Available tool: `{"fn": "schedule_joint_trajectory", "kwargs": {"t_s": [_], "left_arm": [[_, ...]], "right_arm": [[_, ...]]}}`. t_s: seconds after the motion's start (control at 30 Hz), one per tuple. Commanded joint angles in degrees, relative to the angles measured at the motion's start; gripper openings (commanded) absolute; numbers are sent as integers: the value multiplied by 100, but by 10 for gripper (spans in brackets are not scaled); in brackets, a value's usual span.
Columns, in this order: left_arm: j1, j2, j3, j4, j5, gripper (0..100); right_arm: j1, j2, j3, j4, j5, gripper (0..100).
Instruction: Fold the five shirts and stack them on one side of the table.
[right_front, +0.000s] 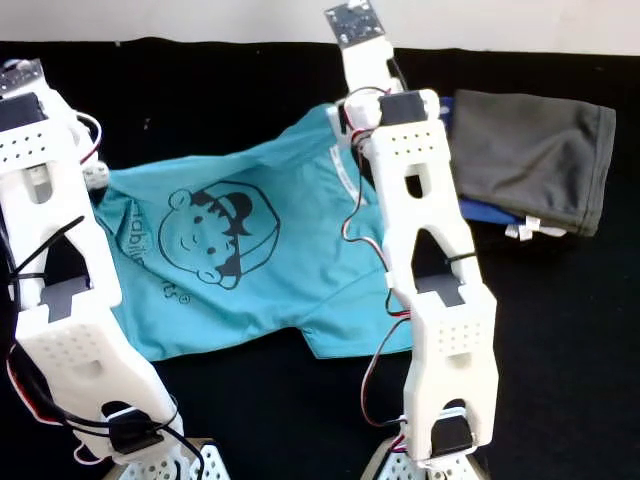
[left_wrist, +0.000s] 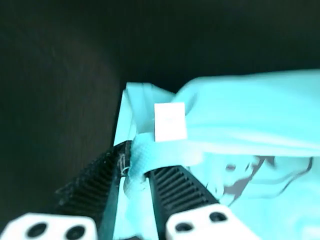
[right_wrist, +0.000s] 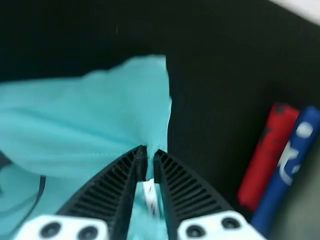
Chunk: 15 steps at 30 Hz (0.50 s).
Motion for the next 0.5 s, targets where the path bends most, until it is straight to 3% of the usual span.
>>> {"fn": "schedule_joint_trajectory", "kwargs": {"t_s": [0.0,0.27,0.47], "left_arm": [[-13,-57,-251,659,-176,8],[-295,-848,101,932,-492,8],[-286,-2466,1938,914,-1407,8]], "right_arm": [[57,-66,-259,743,-44,7],[57,-66,-1420,2404,-18,7],[171,-251,-1974,2826,-53,7]]}}
